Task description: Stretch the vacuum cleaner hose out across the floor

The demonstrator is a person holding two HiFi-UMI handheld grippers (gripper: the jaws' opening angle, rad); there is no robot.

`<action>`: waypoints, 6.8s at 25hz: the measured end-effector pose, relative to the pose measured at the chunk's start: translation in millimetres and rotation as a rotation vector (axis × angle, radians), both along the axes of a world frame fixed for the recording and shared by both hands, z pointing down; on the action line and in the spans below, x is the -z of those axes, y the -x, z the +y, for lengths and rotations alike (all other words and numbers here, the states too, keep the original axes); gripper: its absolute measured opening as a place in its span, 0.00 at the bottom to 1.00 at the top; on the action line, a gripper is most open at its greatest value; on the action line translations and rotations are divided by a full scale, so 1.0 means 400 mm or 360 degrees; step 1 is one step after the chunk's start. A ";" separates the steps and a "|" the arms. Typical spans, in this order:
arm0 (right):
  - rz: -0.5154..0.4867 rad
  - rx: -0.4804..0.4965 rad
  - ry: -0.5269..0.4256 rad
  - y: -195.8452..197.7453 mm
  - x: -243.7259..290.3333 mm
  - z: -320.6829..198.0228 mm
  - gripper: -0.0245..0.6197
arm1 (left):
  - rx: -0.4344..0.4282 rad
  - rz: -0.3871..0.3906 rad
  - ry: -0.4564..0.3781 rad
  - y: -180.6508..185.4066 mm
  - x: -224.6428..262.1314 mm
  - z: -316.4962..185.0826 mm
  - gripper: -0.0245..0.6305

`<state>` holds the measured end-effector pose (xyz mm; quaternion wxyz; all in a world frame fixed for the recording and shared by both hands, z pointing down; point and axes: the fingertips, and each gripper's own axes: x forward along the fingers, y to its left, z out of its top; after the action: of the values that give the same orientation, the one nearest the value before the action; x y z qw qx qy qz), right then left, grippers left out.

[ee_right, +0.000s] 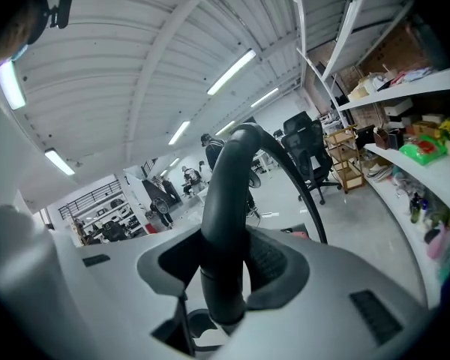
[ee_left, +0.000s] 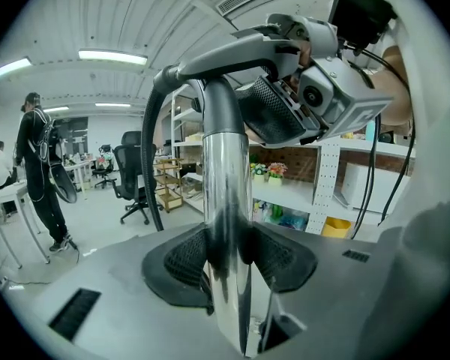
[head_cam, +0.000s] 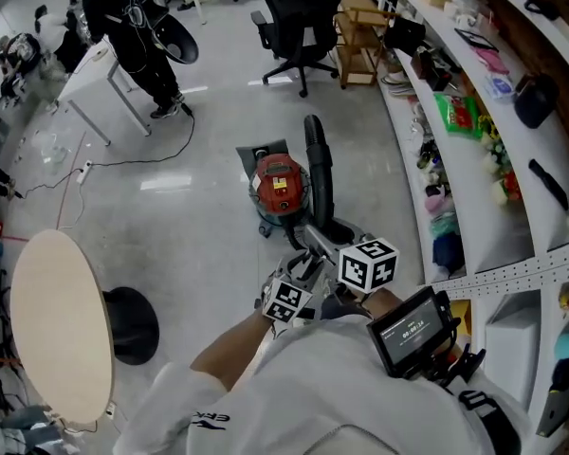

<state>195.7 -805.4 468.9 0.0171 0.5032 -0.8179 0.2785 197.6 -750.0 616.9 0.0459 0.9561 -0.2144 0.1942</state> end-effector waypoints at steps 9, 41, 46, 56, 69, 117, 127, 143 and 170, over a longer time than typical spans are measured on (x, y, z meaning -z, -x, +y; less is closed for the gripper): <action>0.0005 -0.0010 -0.0010 -0.066 0.002 0.152 0.28 | -0.0031 0.0016 0.0013 -0.070 -0.002 0.155 0.27; -0.0030 0.0099 -0.0048 -0.232 0.014 0.796 0.28 | 0.0056 -0.0066 0.0025 -0.244 0.003 0.796 0.27; 0.0007 0.0094 -0.0061 -0.163 0.012 0.873 0.28 | 0.0047 -0.0040 0.0006 -0.185 0.001 0.866 0.27; 0.0003 0.0042 -0.0055 -0.023 0.013 1.016 0.28 | -0.0028 -0.0027 0.0017 -0.042 0.007 1.017 0.28; 0.0051 0.0106 -0.0040 0.086 -0.014 1.181 0.28 | 0.0016 -0.0009 0.0028 0.052 -0.022 1.178 0.28; 0.0042 0.0719 -0.0095 0.280 0.008 1.773 0.28 | 0.0599 -0.0025 0.0058 0.177 0.013 1.744 0.28; 0.0069 0.0726 -0.0079 0.428 -0.001 1.857 0.28 | 0.0590 0.0001 0.0063 0.321 0.006 1.830 0.28; 0.0077 0.0925 -0.0025 0.685 -0.045 2.034 0.28 | 0.0801 0.0010 0.0097 0.566 -0.033 2.001 0.28; 0.0002 0.1595 0.0019 0.916 -0.062 2.206 0.28 | 0.1431 0.0027 0.0182 0.750 -0.047 2.131 0.28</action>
<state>-170.6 77.1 493.8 0.1523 0.0484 -0.9574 0.2405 -102.4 102.6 635.5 0.1800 0.7656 -0.5969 0.1588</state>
